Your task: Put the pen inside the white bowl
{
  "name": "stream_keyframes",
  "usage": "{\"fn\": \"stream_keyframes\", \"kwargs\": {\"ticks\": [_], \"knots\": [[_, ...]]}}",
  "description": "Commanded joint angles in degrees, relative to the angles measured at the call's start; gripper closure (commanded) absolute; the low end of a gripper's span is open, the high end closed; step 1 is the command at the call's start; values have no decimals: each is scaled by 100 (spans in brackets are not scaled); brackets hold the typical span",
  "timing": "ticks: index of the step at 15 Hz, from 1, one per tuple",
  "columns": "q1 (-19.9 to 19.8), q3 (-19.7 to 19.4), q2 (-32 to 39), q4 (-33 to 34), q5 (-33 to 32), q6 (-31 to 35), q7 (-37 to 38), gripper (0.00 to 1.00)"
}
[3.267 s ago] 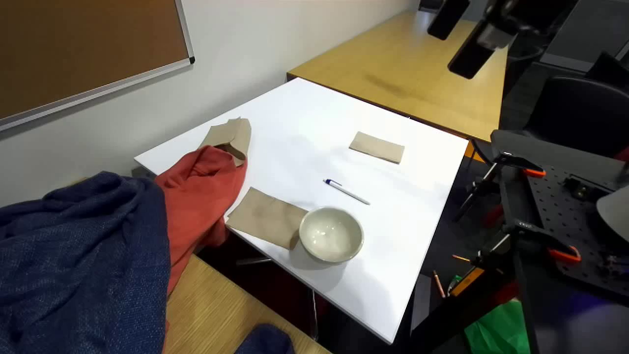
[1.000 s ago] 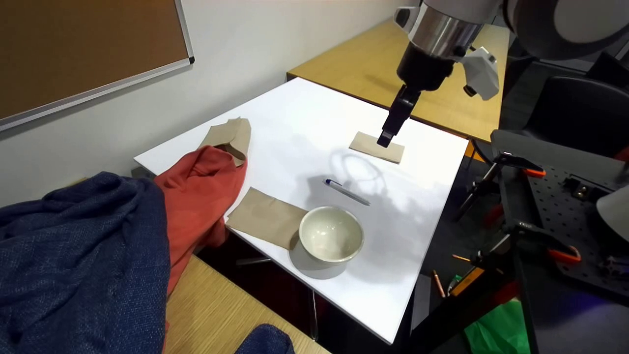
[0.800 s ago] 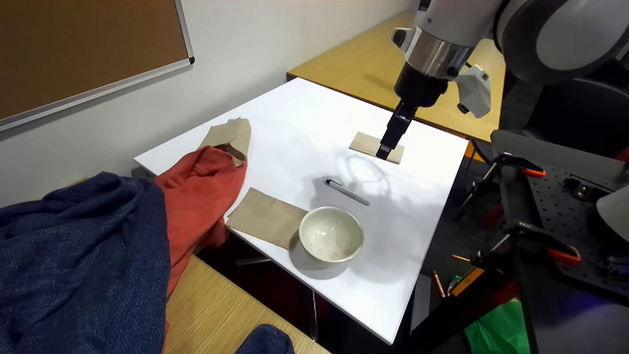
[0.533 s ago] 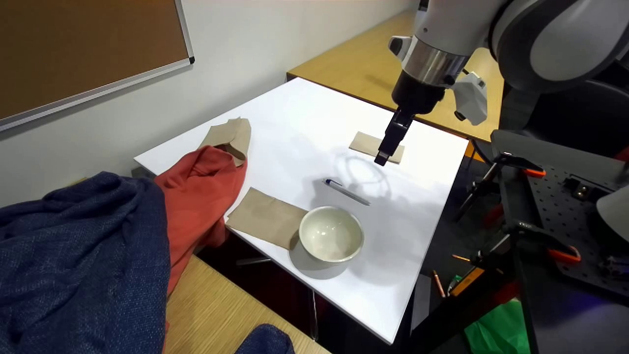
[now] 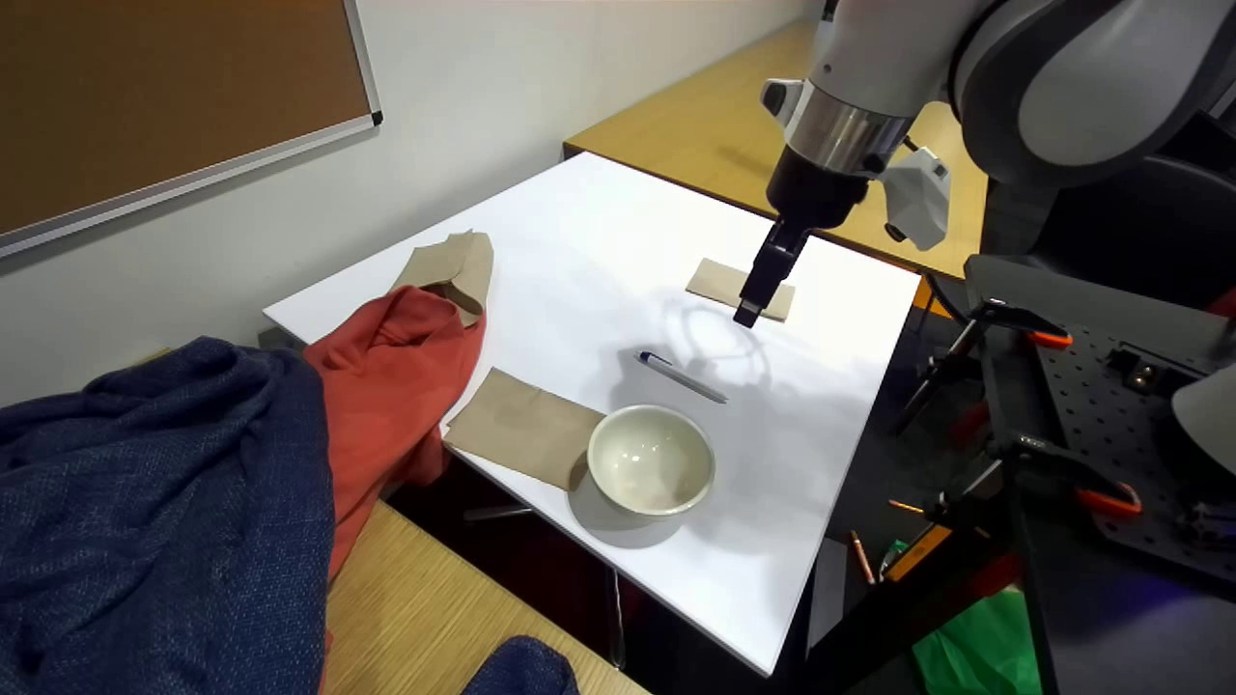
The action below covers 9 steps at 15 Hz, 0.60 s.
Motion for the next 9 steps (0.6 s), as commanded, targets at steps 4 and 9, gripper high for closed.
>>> {"fn": "stream_keyframes", "kwargs": {"ticks": [4,9], "knots": [[152,-278,737,577,180,-33,-154,0],[128,-282,1309,986,211,-98,-188,0]]}}
